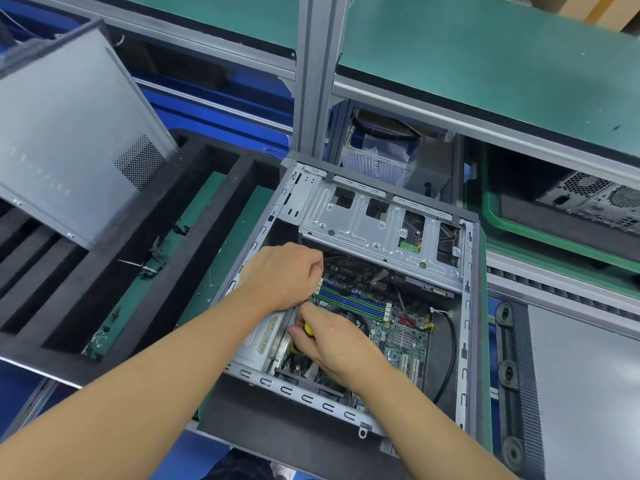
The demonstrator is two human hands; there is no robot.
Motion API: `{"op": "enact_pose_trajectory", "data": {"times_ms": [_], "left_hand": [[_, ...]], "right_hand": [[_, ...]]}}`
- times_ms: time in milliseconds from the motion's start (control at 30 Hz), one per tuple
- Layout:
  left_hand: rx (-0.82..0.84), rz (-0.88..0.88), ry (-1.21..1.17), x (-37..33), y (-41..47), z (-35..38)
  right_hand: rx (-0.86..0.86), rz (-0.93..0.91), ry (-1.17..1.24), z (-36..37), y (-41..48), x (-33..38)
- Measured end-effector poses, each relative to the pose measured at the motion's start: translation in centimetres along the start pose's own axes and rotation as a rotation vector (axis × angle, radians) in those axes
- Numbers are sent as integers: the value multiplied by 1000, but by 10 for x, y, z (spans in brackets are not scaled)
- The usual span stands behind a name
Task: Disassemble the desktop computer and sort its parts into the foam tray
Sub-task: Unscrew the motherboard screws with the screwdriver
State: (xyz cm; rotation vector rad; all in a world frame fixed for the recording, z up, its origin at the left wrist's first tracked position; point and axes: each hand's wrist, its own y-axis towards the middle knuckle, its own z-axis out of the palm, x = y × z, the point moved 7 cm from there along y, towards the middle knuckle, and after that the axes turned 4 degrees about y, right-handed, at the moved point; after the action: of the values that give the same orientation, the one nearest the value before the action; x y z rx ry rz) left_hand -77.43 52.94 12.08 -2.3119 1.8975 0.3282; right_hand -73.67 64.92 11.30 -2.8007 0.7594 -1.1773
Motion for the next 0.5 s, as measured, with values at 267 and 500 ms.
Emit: {"op": "enact_pose_trajectory", "data": {"times_ms": [267, 500], "left_hand": [[7, -2, 1, 1, 0, 2], [13, -10, 3, 0, 0, 0]], "right_hand": [[5, 2, 1, 0, 1, -3], [47, -156, -201, 6, 2, 23]]}}
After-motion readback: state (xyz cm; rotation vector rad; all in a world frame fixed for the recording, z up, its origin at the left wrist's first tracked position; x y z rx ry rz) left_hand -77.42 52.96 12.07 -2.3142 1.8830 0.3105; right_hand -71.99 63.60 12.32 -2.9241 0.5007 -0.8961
